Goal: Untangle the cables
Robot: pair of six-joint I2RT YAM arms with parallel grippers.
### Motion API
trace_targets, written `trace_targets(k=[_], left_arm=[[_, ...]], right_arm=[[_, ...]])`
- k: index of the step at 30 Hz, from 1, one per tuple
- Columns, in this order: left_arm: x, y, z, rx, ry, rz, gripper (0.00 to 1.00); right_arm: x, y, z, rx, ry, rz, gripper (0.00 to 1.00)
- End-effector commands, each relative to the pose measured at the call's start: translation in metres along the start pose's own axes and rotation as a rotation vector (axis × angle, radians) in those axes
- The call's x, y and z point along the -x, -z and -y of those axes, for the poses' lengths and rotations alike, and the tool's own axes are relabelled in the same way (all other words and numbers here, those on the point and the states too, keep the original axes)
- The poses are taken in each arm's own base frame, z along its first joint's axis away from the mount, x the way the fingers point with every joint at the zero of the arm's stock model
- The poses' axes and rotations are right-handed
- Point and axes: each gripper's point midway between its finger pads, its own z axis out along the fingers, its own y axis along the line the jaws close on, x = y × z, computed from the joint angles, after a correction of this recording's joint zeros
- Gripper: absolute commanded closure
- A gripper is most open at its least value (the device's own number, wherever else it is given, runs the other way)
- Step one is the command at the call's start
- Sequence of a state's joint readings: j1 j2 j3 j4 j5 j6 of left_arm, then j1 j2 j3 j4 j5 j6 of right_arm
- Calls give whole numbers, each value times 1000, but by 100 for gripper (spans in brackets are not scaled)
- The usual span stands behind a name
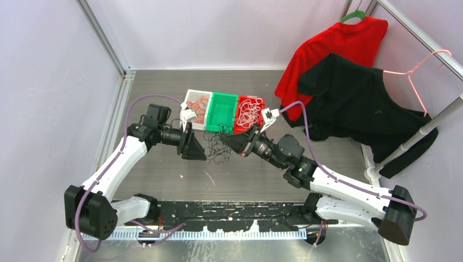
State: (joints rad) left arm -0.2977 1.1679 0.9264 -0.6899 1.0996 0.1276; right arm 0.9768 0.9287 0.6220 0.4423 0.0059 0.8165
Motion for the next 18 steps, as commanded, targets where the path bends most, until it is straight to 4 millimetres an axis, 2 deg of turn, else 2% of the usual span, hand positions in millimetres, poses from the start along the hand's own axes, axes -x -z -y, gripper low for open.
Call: trace_targets(k=[1, 4, 9, 12, 16, 18], left_arm=[[18, 5, 4, 13, -66, 43, 55], [16, 6, -2, 46, -81, 37, 72], [15, 5, -10, 80, -97, 34, 78], [17, 7, -15, 113, -106, 34, 91], [25, 18, -33, 259, -147, 19, 100], [29, 23, -34, 293, -177, 11, 100]], right_arm=[[17, -3, -17, 66, -75, 68, 80], [18, -1, -14, 55, -93, 82, 80], [19, -2, -12, 54, -120, 86, 80], [17, -2, -7, 40, -136, 83, 80], [14, 5, 10, -25, -138, 88, 78], [13, 8, 17, -45, -145, 93, 78]])
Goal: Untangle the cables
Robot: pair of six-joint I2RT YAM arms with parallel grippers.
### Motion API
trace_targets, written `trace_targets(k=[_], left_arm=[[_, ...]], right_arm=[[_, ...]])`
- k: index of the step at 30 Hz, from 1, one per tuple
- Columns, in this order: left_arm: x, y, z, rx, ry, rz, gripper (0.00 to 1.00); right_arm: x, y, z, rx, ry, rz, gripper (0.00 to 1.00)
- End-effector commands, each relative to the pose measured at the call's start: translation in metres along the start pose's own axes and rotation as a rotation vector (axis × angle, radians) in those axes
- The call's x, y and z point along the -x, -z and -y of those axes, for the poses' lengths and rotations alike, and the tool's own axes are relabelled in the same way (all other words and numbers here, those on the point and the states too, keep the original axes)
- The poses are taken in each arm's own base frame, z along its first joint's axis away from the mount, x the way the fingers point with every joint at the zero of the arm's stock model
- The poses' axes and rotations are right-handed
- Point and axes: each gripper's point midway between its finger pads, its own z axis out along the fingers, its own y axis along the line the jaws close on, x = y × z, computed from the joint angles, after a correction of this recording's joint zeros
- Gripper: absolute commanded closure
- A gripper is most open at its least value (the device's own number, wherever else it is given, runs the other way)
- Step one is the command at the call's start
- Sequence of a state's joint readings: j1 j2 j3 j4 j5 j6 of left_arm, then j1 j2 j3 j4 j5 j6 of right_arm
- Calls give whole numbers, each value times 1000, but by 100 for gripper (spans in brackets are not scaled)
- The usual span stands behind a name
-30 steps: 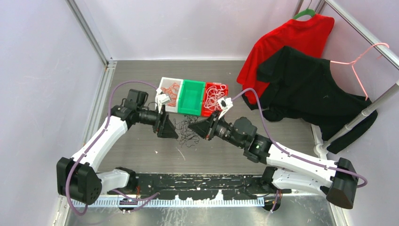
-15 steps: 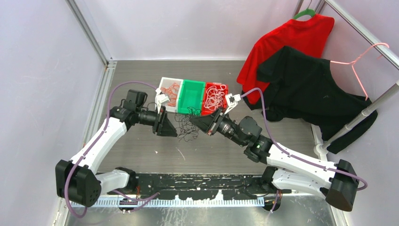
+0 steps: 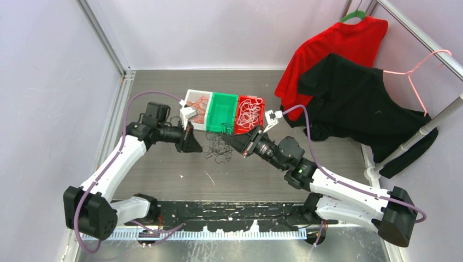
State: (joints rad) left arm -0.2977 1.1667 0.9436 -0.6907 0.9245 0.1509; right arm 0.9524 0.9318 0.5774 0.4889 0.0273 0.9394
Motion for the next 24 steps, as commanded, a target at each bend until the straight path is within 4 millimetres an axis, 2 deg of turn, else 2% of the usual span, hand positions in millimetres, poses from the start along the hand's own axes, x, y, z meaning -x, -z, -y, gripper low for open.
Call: trace_targets(k=[1, 4, 7, 11, 15, 17, 20, 24], left_arm=[[30, 19, -9, 129, -140, 43, 100], [34, 22, -6, 130, -150, 48, 100], [39, 25, -6, 149, -163, 50, 100], [54, 42, -10, 242, -235, 45, 100], [69, 64, -4, 311, -335, 32, 100], [72, 74, 1, 335, -384, 22, 100], [75, 86, 12, 334, -454, -4, 100], [78, 93, 24, 315, -507, -1, 100]], right_arm=[[11, 8, 7, -22, -30, 60, 78], [11, 10, 10, -30, -37, 62, 76], [8, 12, 17, -70, -14, 41, 68], [-12, 21, 52, -204, 89, -55, 51], [-34, 38, 93, -345, 179, -168, 43], [-38, 45, 106, -404, 224, -204, 41], [-31, 42, 101, -400, 309, -224, 37], [-12, 14, 75, -327, 437, -223, 35]])
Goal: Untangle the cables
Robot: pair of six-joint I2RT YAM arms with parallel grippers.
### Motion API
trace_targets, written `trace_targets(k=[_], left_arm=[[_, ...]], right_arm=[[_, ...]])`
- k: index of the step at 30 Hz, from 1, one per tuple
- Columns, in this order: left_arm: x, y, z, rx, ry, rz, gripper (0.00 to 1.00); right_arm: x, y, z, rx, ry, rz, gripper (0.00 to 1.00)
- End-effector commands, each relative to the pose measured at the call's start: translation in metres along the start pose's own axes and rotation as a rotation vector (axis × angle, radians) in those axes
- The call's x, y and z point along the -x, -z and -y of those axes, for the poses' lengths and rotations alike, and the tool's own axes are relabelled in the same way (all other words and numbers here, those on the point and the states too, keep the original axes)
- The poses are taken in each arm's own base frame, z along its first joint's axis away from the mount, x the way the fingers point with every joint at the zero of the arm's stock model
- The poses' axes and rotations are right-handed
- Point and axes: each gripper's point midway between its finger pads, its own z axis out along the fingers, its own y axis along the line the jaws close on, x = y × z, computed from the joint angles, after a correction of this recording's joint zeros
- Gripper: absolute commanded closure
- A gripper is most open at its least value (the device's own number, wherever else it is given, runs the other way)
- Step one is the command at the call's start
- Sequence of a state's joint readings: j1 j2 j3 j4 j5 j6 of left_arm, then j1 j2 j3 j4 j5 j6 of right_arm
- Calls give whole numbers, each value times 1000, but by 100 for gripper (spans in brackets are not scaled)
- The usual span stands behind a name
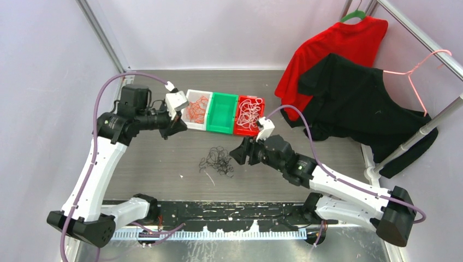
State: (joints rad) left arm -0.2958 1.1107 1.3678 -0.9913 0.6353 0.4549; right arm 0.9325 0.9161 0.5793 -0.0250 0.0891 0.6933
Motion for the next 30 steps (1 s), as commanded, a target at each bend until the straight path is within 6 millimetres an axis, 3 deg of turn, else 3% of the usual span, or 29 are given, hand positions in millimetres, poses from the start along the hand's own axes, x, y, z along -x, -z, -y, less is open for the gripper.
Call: trace_targets(k=[1, 2, 4, 7, 10, 14, 18, 22, 30], left_arm=[[-1, 15, 11, -20, -91, -8, 100], [-7, 13, 12, -28, -95, -14, 100], [-24, 6, 13, -40, -94, -49, 89], [-53, -9, 17, -77, -39, -111, 57], [-83, -37, 25, -120, 45, -192, 46], [-114, -73, 42, -182, 119, -328, 31], [-140, -112, 33, -147, 152, -429, 31], [-159, -135, 11, -76, 147, -487, 34], [-173, -163, 6, -96, 166, -485, 45]], right_arm=[[55, -8, -40, 65, 195, 91, 35], [58, -14, -41, 63, 223, 87, 34], [56, -27, -38, 44, 266, 73, 34], [56, -36, -28, -7, 281, 75, 33], [57, -35, -15, -59, 256, 108, 33], [67, -20, 6, -149, 219, 179, 34], [81, 5, 23, -210, 174, 274, 35], [87, 24, 26, -212, 155, 319, 35], [82, 24, 24, -184, 152, 299, 37]])
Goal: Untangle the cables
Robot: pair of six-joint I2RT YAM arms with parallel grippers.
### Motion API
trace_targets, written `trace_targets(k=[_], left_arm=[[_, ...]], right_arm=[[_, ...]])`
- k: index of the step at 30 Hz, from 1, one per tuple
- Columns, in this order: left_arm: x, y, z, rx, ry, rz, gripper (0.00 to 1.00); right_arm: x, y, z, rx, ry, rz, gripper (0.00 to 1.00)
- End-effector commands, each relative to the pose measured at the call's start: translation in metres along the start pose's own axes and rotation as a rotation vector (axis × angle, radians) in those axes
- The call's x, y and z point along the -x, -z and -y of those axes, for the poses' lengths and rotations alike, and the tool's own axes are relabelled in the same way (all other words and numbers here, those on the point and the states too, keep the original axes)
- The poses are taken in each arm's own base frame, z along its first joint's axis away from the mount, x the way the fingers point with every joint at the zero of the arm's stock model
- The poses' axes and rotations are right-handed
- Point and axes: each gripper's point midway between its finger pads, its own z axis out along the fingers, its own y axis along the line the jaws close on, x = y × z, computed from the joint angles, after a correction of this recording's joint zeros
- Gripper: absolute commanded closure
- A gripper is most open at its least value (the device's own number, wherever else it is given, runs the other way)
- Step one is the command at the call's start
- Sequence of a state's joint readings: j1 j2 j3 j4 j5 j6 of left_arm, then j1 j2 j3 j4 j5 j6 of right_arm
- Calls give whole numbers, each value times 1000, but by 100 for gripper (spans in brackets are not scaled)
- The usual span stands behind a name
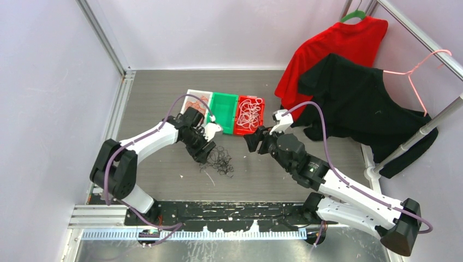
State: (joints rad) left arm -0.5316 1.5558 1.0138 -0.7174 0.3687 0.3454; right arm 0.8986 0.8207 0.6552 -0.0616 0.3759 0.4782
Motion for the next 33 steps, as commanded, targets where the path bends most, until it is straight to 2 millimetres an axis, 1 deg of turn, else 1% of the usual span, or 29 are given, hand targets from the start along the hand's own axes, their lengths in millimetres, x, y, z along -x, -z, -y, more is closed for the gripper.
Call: trace_targets(k=[1, 6, 9, 11, 12, 13, 14, 17, 20, 21, 22, 25, 28, 33], left_arm=[[17, -11, -9, 11, -19, 67, 49], [6, -22, 1, -64, -21, 33, 65], [0, -21, 2, -63, -35, 19, 82], [0, -12, 2, -51, -48, 14, 95], [4, -4, 3, -42, -59, 22, 99], [7, 7, 6, -35, -72, 31, 100], [8, 23, 10, -30, -90, 40, 100], [23, 69, 18, 27, -154, 107, 100], [44, 117, 22, 107, -225, 186, 100], [51, 130, 21, 133, -236, 202, 100], [59, 151, 25, 160, -260, 245, 100], [83, 193, 34, 201, -298, 337, 100], [104, 222, 41, 229, -366, 426, 100], [139, 260, 50, 294, -533, 600, 100]], right_arm=[[0, -3, -1, 4, -26, 9, 37], [0, -7, -4, 13, -26, 6, 39], [2, -7, -3, 17, -30, 19, 41], [5, -8, -4, 23, -39, 26, 42], [5, -9, -5, 28, -41, 24, 43], [5, -11, -7, 33, -35, 18, 44], [6, -13, -8, 32, -25, 15, 44], [3, -18, -17, 71, 8, -19, 44], [10, -24, -29, 119, 29, -4, 38], [12, -27, -34, 139, 37, 0, 37], [14, -29, -41, 167, 45, 2, 35], [24, -36, -62, 244, 99, 6, 30], [38, -39, -82, 326, 157, 26, 26], [63, -33, -106, 431, 235, 98, 23]])
